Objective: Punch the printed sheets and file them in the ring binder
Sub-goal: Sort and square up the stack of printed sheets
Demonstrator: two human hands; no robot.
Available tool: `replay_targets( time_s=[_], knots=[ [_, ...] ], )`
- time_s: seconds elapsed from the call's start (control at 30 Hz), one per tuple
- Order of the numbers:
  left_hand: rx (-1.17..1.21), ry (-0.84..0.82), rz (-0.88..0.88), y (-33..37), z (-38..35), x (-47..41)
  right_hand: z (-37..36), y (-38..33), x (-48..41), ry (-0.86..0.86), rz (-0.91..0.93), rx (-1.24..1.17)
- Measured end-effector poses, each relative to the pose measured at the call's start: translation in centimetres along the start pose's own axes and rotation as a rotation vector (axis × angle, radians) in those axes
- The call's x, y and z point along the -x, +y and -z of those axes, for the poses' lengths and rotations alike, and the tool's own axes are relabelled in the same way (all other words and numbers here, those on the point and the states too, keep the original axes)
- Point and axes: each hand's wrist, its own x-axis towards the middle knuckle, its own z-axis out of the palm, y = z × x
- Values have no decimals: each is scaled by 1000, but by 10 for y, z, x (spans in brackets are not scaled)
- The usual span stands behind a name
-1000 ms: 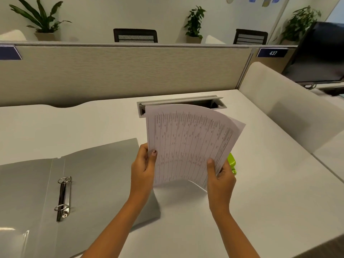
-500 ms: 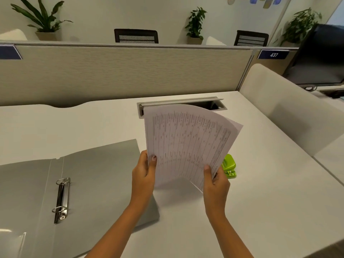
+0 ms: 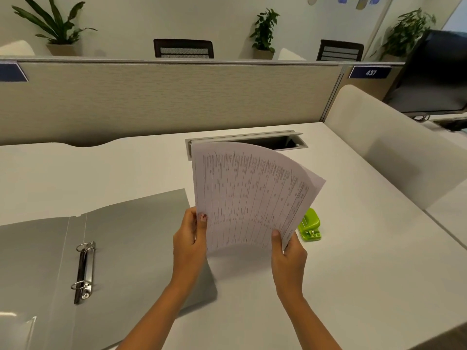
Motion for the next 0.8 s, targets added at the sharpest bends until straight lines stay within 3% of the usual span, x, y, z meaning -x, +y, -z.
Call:
replay_targets(
  time_s=[0.47,0.8],
  knots=[
    [-16,-50,44,-11,-1,7,4,10,1,-60,-53,1],
    [-74,15,-26,-10,5,1,10,14,5,-70,-30,-7]
  ],
)
